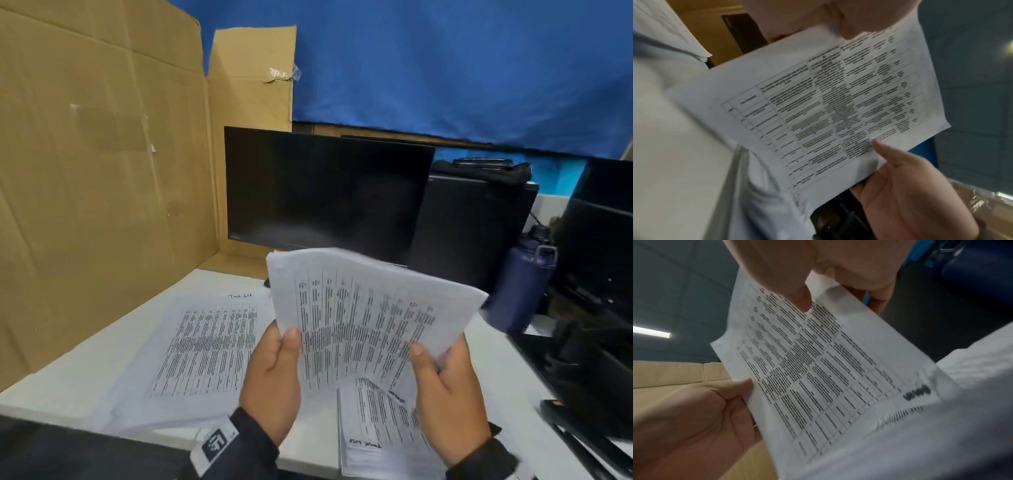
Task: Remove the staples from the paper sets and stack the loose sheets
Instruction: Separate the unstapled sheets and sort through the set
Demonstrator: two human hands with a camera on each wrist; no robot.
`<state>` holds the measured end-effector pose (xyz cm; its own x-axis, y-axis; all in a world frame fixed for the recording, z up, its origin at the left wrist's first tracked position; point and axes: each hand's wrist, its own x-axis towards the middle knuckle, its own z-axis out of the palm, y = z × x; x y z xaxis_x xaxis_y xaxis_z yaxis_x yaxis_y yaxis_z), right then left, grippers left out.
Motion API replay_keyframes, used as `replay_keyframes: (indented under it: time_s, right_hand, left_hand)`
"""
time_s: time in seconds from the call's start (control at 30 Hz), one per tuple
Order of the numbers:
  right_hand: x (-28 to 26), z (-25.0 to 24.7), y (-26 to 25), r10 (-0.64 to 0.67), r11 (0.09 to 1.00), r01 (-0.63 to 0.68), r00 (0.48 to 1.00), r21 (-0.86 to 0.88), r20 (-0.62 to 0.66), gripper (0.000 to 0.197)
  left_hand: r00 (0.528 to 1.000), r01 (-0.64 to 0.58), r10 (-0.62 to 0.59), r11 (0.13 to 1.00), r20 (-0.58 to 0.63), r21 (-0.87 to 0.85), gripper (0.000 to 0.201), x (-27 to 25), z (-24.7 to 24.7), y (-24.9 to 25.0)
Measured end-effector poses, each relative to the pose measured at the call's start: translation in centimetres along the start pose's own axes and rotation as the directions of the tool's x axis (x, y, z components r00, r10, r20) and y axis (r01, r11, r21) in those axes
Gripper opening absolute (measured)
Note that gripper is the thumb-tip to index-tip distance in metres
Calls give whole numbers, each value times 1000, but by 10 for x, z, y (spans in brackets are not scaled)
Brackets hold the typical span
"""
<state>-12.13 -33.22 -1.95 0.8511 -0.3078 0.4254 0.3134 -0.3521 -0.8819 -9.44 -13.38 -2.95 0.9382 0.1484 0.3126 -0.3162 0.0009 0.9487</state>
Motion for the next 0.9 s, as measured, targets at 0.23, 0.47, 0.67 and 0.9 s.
replay_keyframes:
  time_s: [0.23, 0.47, 0.67, 0.9]
  right_hand:
    - [0, 1, 5, 0, 995, -1, 1000, 100, 6, 35]
    - [-1, 0, 9, 31, 981, -26, 999, 192, -23, 34]
    - [0, 2, 10, 72, 979, -73, 997, 191, 16, 26]
    - [1, 3, 5, 72, 983, -78, 997, 166, 41, 27]
  left_hand:
    - [999, 30, -30, 1000, -32, 2, 17, 11, -7, 4]
    - [996, 88, -89, 996, 27, 19, 20, -1, -3, -6]
    - [974, 227, -227, 973, 5, -52, 25, 0, -2, -12]
    - [977, 210, -211, 977, -18, -31, 12, 3, -5, -16]
